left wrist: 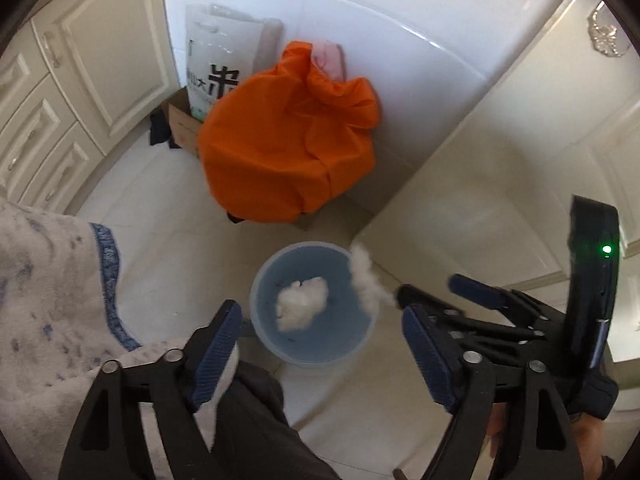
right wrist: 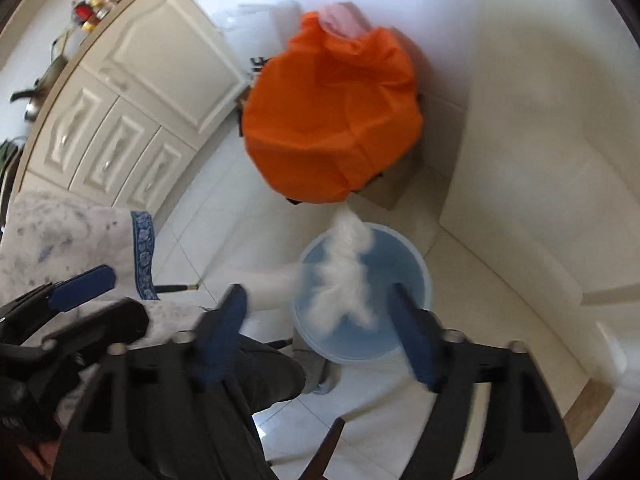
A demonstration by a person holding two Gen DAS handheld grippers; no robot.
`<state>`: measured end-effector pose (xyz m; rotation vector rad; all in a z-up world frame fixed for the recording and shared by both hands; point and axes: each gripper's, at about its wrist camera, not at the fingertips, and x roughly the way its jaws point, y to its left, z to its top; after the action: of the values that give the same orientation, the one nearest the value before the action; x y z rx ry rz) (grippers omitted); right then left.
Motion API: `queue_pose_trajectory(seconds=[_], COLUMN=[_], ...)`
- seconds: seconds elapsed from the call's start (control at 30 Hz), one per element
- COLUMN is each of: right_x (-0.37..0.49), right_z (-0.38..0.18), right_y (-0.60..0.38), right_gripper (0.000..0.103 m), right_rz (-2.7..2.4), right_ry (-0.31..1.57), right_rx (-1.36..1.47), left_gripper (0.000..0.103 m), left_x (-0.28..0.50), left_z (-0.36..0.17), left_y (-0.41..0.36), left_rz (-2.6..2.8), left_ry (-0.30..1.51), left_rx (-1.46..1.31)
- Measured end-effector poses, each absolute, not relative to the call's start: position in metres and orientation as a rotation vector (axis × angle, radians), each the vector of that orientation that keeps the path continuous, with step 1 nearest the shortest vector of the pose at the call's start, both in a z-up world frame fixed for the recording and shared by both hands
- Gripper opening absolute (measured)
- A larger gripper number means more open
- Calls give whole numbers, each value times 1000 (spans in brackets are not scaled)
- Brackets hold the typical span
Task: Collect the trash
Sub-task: 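Carry both plastic pieces to the blue wastebasket and open both tools, then return both tools to the table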
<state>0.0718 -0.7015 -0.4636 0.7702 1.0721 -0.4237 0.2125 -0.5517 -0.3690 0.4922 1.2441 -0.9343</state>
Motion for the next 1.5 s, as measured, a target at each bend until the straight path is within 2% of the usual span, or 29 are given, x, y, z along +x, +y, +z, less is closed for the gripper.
queue_pose_trajectory(seconds=[0.13, 0.23, 0.3, 0.57, 0.63, 0.9, 1.1, 1.37, 1.5], right_x=[59, 58, 59, 78, 88, 130, 161, 188, 194], right_z=[-456, -444, -432, -353, -327, -236, -182, -137, -119], right_y=[-702, -699, -695, -656, -639, -553, -479, -398, -359], right_gripper=[97, 103, 103, 103, 103, 103, 103, 103, 103], right_rz=[-461, -469, -476, -412, -374, -186, -40, 99, 157], right_ry=[1056, 1039, 1020, 915, 882, 754, 670, 597, 551], right_rx=[772, 773, 769, 693, 652, 498, 377, 240, 178], left_gripper=[85, 88, 96, 98, 102, 102, 102, 102, 102], left_x=[221, 221, 224, 220, 220, 220, 204, 126, 123], left_z=[-365, -351, -338, -264, -242, -177, -162, -140, -133], left_y=[-556, -552, -541, -492, -471, -364, -283, -142, -102], left_rz=[-907, -902, -888, -850, -825, -659, -527, -388, -313], left_ry=[1194, 1149, 1112, 925, 855, 671, 564, 461, 418], left_rx=[491, 456, 435, 331, 297, 139, 56, -48, -83])
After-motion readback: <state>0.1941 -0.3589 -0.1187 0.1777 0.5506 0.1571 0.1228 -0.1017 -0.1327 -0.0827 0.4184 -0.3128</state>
